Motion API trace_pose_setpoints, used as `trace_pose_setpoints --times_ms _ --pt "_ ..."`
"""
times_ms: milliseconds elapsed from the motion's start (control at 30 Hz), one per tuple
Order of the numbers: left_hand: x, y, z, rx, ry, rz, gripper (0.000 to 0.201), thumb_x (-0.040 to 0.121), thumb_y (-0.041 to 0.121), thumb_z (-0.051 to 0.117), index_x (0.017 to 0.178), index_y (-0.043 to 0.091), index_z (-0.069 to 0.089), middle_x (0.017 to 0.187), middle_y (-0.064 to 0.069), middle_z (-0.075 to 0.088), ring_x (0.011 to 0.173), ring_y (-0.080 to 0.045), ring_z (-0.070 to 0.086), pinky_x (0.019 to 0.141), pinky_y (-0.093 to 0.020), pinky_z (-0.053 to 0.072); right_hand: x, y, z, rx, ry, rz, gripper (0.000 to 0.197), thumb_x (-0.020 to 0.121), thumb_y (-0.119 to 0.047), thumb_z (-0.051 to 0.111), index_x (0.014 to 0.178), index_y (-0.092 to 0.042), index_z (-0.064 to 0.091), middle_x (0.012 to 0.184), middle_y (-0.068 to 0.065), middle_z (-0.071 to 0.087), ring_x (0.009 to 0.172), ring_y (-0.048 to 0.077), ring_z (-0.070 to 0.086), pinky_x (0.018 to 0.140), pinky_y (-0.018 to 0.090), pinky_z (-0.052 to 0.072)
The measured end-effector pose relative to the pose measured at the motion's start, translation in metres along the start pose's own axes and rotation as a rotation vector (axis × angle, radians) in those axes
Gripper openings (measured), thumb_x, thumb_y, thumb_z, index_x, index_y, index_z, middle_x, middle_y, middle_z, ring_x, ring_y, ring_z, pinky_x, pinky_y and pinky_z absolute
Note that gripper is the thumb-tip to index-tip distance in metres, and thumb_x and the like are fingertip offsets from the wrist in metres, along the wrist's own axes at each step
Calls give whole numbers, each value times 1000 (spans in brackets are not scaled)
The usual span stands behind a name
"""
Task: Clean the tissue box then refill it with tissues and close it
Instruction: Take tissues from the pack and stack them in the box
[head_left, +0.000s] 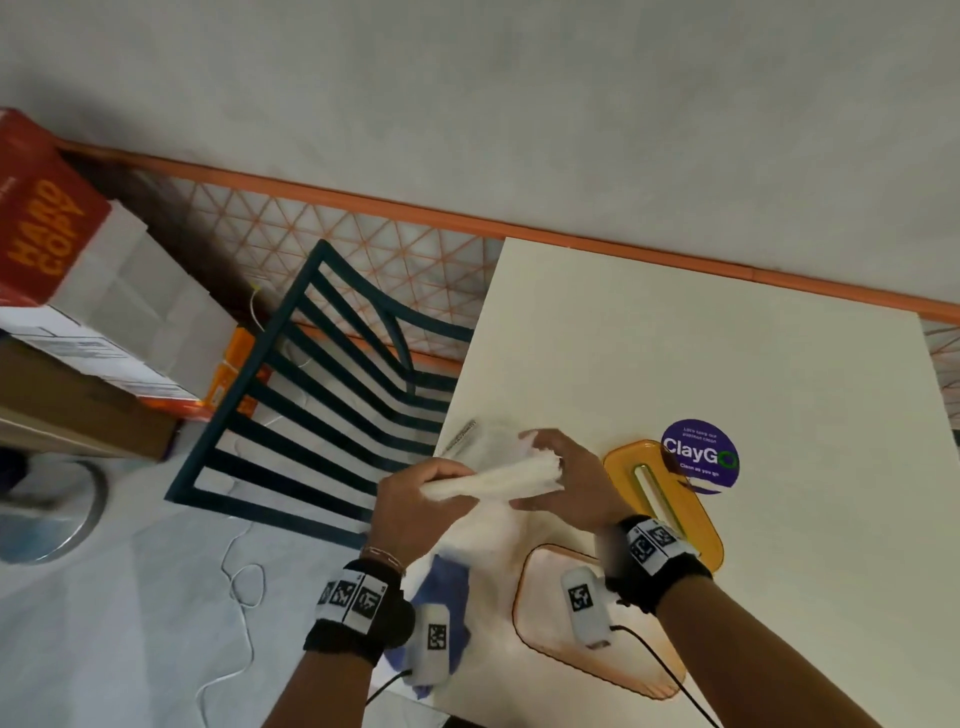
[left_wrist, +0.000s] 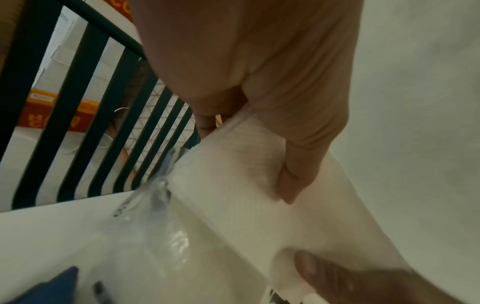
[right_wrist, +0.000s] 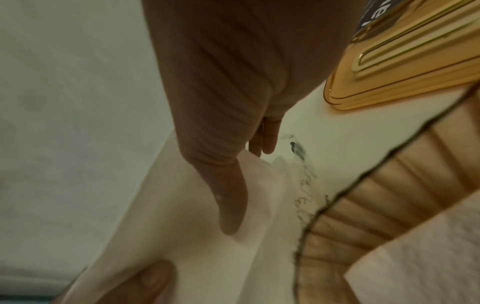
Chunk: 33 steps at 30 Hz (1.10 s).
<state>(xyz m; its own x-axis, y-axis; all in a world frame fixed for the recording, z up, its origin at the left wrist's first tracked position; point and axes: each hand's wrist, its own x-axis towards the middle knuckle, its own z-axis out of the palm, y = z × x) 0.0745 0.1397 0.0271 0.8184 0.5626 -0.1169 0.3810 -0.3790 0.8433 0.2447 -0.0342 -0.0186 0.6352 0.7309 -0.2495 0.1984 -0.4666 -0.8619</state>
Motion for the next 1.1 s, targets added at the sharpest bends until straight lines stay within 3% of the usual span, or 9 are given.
trace_pose_setpoints --times_ms 267,467,567,700,867,933,1000,1067,1100 --pt "19 44 -53 -710 93 -279 38 68 19 84 106 20 74 100 -8 75 88 -24 70 67 -37 57 18 -39 -27 124 -104 110 82 62 -32 97 133 -36 56 124 -18 67 119 1 58 104 33 47" --pt "25 45 -62 -1061 -4 -615 57 80 32 80 132 15 63 125 -14 72 118 -37 67 96 -55 55 7 -68 -32 510 -276 153 50 81 -3 83 127 -17 68 121 3 75 117 21 69 92 29 56" --pt "16 49 -56 -1155 -136 -722 51 91 31 69 136 12 58 125 -20 71 111 -39 70 88 -53 60 3 -71 -31 593 -266 108 55 81 3 81 131 -13 64 126 9 72 121 25 67 100 36 55" --pt "-1 48 -43 -1211 -241 -768 43 96 29 59 132 6 61 109 -23 74 83 -34 76 61 -40 63 -1 -74 -35 539 -139 66 67 74 14 80 131 -18 63 126 8 70 117 22 66 87 30 60" --pt "-14 28 -25 -1102 -217 -636 36 91 26 65 123 10 64 94 -8 79 97 -25 74 80 -38 62 -13 -73 -46 241 -107 -130 90 68 -13 94 144 -33 51 146 -14 55 135 9 51 111 39 47" --pt "-9 15 -26 -1277 -517 -713 64 79 24 75 138 33 54 119 -4 71 120 -24 64 98 -37 55 -18 -75 -52 157 -138 -196 88 65 -22 97 142 -34 54 152 -18 48 143 4 41 117 37 37" --pt "-17 5 -18 -1109 -582 -642 79 71 20 79 139 49 51 131 8 65 123 -17 62 105 -37 52 -22 -77 -57 111 -182 -221 74 62 -26 97 129 -34 65 153 -20 46 146 1 33 118 34 33" --pt "-16 16 -20 -1285 -460 -769 45 81 18 71 119 42 71 111 10 77 110 -13 70 103 -32 53 -24 -79 -60 103 -236 -178 53 62 -28 97 110 -31 75 147 -23 53 147 -3 31 118 34 30" --pt "-28 23 -14 -1147 -303 -638 25 91 16 62 108 25 78 94 2 81 102 -18 73 95 -34 58 -25 -79 -60 108 -262 -141 46 63 -28 96 104 -29 78 140 -23 60 144 -5 35 118 35 31"
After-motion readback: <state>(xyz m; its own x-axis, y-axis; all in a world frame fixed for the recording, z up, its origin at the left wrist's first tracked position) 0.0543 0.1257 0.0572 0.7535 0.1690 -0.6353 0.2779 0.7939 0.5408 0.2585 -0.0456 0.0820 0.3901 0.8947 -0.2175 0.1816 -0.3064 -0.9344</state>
